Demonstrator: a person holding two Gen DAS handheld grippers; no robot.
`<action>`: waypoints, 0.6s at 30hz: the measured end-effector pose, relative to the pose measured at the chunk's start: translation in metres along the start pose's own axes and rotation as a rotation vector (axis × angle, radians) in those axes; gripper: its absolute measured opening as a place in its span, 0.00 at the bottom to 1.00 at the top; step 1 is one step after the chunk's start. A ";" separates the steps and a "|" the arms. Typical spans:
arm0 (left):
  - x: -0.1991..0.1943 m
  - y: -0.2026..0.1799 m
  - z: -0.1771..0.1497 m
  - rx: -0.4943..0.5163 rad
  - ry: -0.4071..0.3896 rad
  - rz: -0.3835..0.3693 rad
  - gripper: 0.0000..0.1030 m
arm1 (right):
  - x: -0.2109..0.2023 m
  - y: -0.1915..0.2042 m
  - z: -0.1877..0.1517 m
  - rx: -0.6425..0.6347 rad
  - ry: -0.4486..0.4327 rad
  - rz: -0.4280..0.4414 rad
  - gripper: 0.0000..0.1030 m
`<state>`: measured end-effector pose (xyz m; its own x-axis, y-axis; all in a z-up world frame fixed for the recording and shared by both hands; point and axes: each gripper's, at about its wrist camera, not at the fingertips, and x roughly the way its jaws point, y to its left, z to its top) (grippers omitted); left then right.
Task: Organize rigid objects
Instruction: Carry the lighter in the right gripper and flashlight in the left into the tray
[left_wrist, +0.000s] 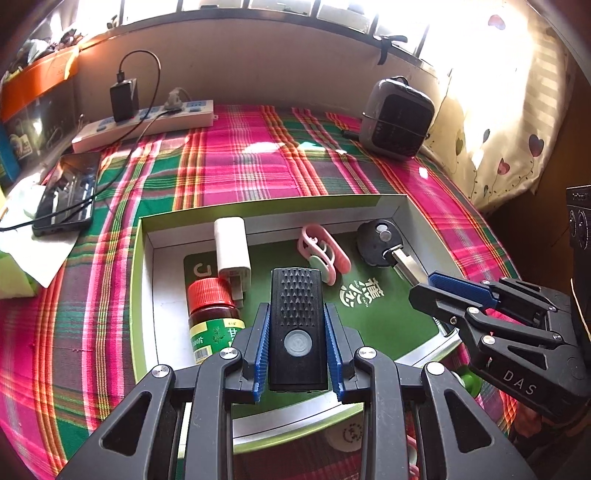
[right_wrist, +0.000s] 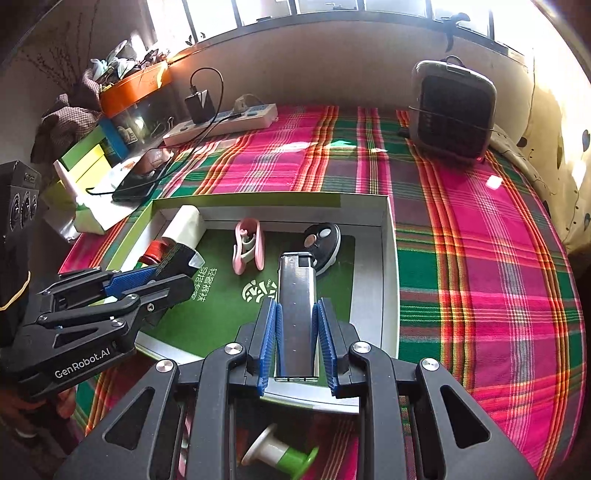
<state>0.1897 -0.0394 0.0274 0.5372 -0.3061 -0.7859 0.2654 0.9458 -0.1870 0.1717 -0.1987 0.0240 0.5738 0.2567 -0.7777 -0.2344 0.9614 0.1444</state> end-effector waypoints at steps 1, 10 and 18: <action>0.001 -0.001 0.000 0.003 0.000 0.002 0.25 | 0.002 0.000 0.000 -0.004 0.007 0.002 0.24; 0.012 0.001 0.000 0.000 0.022 0.016 0.25 | 0.014 0.003 0.000 -0.029 0.032 -0.014 0.24; 0.013 0.002 0.001 -0.002 0.015 0.032 0.25 | 0.020 0.000 0.000 -0.029 0.041 -0.040 0.24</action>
<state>0.1982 -0.0419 0.0173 0.5330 -0.2738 -0.8006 0.2466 0.9554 -0.1626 0.1830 -0.1938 0.0086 0.5508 0.2134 -0.8069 -0.2351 0.9673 0.0954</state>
